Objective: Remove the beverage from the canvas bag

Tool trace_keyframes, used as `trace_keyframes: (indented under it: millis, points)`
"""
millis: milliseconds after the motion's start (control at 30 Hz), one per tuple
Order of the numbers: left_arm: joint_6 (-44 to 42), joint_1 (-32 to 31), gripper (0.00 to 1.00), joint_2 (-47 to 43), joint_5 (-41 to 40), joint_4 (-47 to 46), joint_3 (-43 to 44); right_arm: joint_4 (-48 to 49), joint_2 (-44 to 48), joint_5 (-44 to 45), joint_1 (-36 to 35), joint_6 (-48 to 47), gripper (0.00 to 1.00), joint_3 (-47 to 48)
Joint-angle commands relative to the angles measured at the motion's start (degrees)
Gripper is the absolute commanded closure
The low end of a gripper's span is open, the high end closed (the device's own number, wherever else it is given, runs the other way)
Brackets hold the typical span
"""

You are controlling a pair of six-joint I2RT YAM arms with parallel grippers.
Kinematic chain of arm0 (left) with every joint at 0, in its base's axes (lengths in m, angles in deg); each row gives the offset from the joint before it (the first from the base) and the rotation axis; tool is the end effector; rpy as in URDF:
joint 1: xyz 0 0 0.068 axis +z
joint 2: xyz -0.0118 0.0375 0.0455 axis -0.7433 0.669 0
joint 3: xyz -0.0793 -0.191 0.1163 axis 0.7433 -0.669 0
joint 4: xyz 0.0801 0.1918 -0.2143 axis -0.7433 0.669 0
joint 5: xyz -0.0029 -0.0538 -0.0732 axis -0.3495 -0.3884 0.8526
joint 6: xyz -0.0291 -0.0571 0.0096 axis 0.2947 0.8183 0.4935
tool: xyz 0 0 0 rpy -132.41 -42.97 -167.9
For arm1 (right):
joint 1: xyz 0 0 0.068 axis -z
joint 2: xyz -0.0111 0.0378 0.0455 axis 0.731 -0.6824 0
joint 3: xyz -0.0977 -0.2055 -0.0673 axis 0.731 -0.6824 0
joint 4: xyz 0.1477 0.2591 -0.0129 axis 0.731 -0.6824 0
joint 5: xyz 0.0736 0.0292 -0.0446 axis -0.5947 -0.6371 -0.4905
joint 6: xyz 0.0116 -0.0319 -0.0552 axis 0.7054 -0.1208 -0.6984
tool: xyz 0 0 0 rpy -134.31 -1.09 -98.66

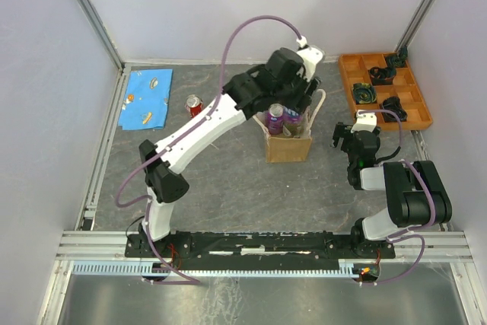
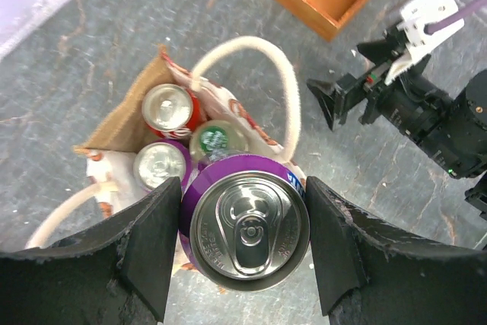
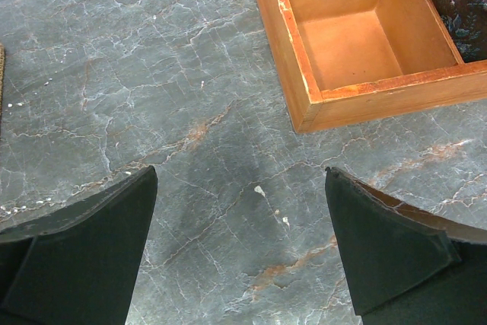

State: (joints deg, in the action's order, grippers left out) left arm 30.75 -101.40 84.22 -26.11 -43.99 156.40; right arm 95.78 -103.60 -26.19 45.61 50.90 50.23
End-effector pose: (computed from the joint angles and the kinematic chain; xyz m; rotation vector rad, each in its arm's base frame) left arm 0.2942 -0.3857 0.3740 0.8431 1.9942 -0.4542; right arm 0.2861 -0.0024 0.0609 0.2035 1.8732 -0.0843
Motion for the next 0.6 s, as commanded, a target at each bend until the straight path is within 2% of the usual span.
trace_keyframes:
  millis: [0,300,567]
  points:
    - [-2.67,6.29,0.97,-7.21,0.34,-1.46,5.69,1.63,0.03,-0.28,0.14,-0.78,0.01,1.34]
    - [-2.96,22.46,0.97,-11.08,1.02,-6.24,3.55,1.64,-0.01,-0.26,0.14,-0.71,0.01,1.30]
    - [0.68,31.71,0.97,-11.37,6.74,-17.90,-10.86,1.81,-0.03,-0.17,0.14,-0.53,0.01,1.34]
